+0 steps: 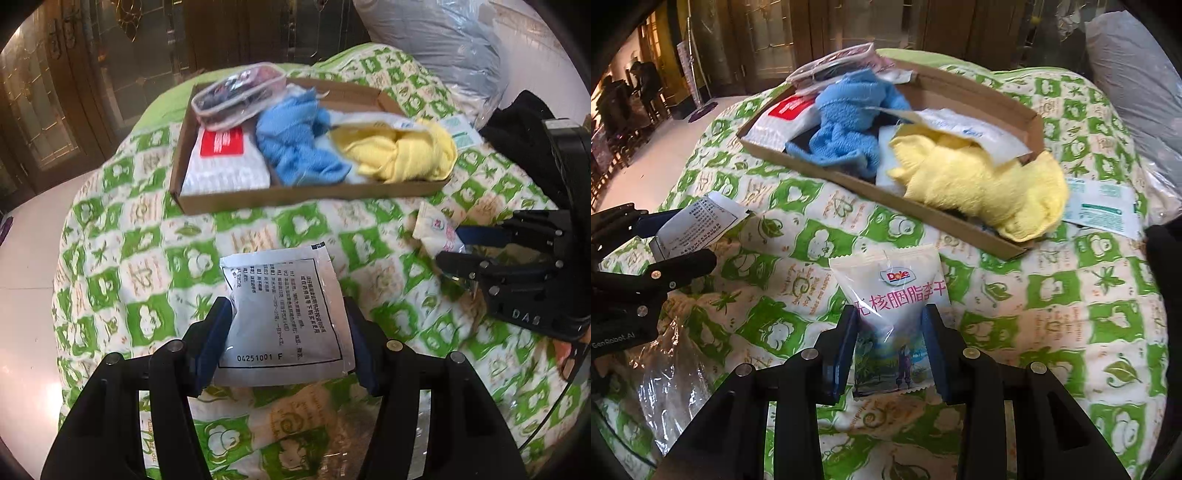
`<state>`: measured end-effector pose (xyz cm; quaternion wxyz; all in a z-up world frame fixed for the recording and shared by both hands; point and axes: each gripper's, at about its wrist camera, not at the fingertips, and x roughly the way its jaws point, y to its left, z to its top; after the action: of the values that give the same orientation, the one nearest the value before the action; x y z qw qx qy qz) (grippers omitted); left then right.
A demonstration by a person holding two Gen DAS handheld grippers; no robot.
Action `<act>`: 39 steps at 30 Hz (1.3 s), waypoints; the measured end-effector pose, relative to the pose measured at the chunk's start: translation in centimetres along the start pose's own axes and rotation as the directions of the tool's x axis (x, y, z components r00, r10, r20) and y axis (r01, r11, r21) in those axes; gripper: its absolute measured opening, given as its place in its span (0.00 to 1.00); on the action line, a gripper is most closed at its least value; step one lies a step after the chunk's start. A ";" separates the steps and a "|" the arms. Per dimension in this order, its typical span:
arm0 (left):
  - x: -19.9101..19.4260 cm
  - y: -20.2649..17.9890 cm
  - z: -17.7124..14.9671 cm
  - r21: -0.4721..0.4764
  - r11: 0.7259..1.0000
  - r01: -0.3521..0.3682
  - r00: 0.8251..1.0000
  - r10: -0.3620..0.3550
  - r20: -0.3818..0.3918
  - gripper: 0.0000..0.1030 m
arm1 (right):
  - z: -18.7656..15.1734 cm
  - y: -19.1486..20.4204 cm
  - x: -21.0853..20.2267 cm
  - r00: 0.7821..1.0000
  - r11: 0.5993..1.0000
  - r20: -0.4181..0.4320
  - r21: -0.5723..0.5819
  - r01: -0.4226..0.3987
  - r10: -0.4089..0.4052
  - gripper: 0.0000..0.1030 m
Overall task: Organize soft objects
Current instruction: 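Lift and carry the sachet and Dole packet toward the lid with both tools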
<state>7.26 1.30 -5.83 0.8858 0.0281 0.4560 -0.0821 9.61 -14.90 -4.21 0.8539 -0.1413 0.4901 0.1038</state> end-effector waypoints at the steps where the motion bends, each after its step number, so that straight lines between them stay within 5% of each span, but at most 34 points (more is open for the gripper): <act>1: -0.2 -0.2 0.2 0.004 1.000 0.001 1.000 -0.001 0.007 0.57 | 0.0 0.0 -0.2 1.000 1.000 0.003 0.000 0.003 -0.003 0.34; 20: -1.7 -2.3 2.7 0.022 1.000 0.021 0.998 -0.022 0.053 0.57 | 0.6 -2.1 -3.5 0.998 0.999 0.064 0.032 0.020 -0.022 0.34; 39: 1.0 -4.3 12.7 0.058 0.997 0.056 0.992 -0.063 0.112 0.57 | 6.8 -6.3 -4.3 0.990 0.997 0.124 0.038 0.060 -0.064 0.34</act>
<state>17.32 -4.69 0.90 0.9063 0.0341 0.4031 -0.1225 14.95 -18.61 3.66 0.8879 -0.1351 0.4328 0.0774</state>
